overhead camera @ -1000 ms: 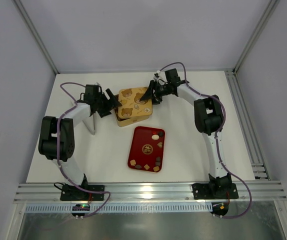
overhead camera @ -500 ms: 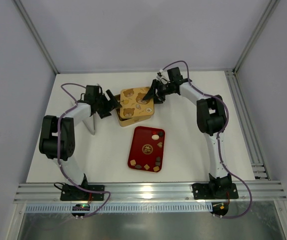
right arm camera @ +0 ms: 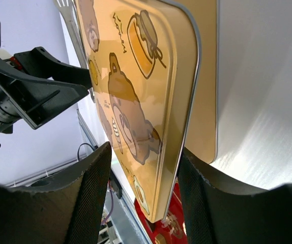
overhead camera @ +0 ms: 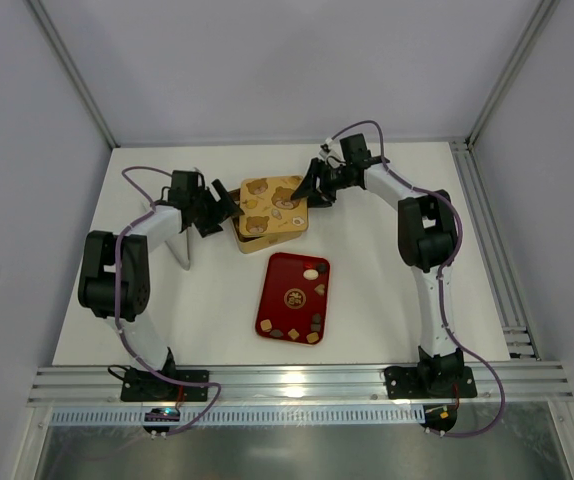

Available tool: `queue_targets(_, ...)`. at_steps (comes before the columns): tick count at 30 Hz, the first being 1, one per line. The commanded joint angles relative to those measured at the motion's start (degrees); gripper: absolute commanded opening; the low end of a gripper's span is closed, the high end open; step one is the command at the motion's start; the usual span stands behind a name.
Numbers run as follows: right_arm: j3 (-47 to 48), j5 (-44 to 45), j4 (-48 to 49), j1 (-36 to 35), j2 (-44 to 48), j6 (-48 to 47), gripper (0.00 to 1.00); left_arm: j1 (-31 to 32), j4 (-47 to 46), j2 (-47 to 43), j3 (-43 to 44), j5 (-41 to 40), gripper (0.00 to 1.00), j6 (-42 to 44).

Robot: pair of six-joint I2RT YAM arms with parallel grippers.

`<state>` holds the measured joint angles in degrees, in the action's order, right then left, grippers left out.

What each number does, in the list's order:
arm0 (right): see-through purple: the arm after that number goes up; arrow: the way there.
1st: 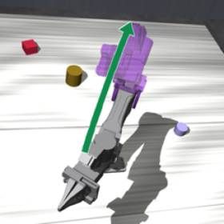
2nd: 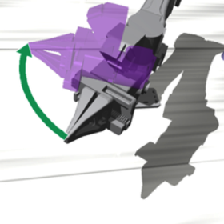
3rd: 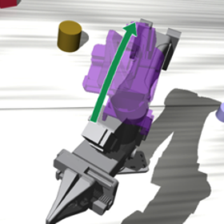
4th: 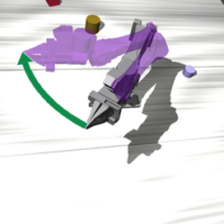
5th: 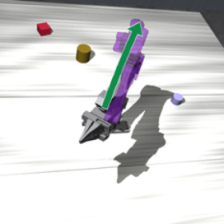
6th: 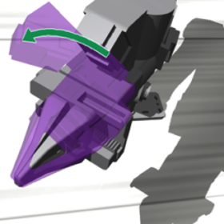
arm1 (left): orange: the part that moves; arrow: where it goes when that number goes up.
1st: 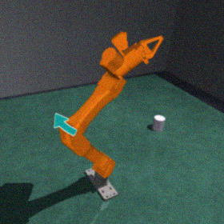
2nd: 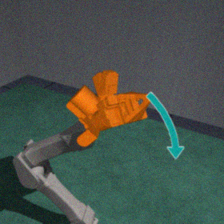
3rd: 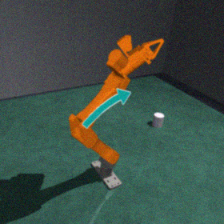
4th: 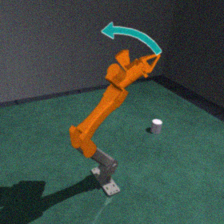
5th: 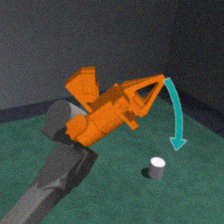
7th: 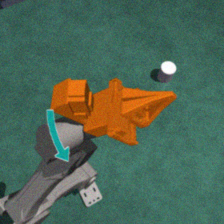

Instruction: Pack the chocolate

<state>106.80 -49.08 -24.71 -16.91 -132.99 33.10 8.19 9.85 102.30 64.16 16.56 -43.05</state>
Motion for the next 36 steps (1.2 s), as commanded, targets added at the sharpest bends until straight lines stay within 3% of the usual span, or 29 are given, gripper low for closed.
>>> queue_targets(1, 1.65, 2.14, -1.65, 0.12, 3.09, -1.63, 0.56, 0.17, -0.53, 0.18, 1.14, 0.84, 0.81, 0.77)
queue_targets(36, 16.51, 13.92, -13.61, -3.57, -5.44, -7.61, 0.55, 0.34, 0.09, 3.78, 5.62, 2.16, 0.81, 0.42)
